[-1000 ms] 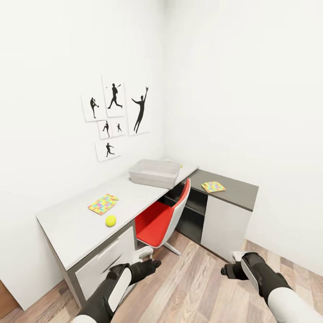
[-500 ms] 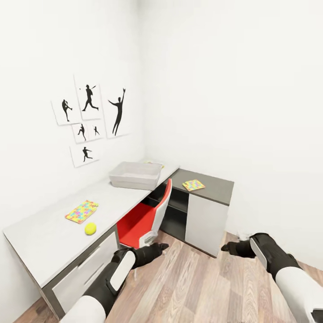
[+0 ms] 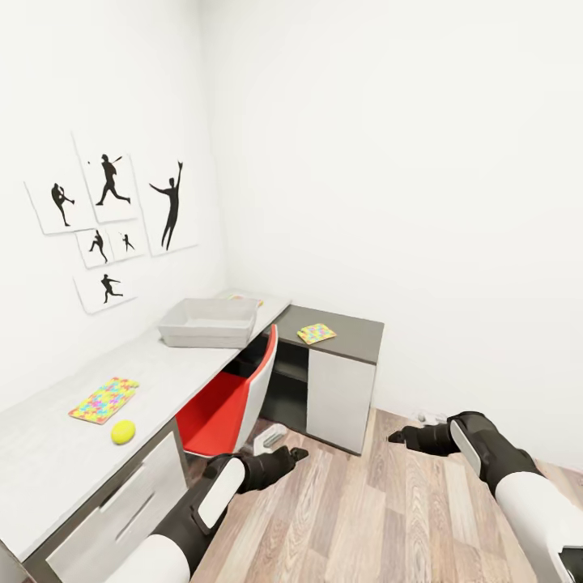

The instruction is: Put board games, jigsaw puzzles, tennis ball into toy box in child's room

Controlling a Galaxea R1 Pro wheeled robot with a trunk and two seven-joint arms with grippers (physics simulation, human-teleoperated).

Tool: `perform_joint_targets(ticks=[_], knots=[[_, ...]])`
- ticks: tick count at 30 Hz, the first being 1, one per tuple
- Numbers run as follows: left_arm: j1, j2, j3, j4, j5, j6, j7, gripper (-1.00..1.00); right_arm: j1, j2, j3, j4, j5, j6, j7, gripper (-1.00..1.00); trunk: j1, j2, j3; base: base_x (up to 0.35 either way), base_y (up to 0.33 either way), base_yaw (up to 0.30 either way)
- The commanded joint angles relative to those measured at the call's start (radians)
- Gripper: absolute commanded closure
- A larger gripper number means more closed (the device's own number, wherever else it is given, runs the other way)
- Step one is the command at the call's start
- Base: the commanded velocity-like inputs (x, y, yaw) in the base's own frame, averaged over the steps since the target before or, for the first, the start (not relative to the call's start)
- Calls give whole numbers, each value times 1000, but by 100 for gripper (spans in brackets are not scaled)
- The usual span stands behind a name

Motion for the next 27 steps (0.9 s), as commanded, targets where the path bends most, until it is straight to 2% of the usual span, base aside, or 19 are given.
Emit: perform_joint_targets(ticks=[1, 10, 15, 17, 27], knots=[[0, 0, -3, 1, 5, 2, 0, -100, 0, 0, -1, -1, -7, 7, 1, -100, -4, 6, 2, 0, 0, -270], [3, 1, -12, 4, 8, -15, -2, -100, 3, -5, -1, -1, -8, 8, 10, -100, -38, 69, 30, 0, 0, -216], [3, 2, -35, 6, 6, -48, -3, -100, 3, -9, -1, -1, -8, 9, 14, -100, -57, 104, 45, 0, 0, -99], [4, 2, -59, 10, 6, -69, -3, -100, 4, -10, -1, -1, -9, 9, 15, -100, -65, 118, 52, 0, 0, -59], [4, 1, -107, 17, 9, -95, -5, -100, 4, -12, -1, -1, -10, -10, 17, -100, -103, 188, 83, 0, 0, -29]])
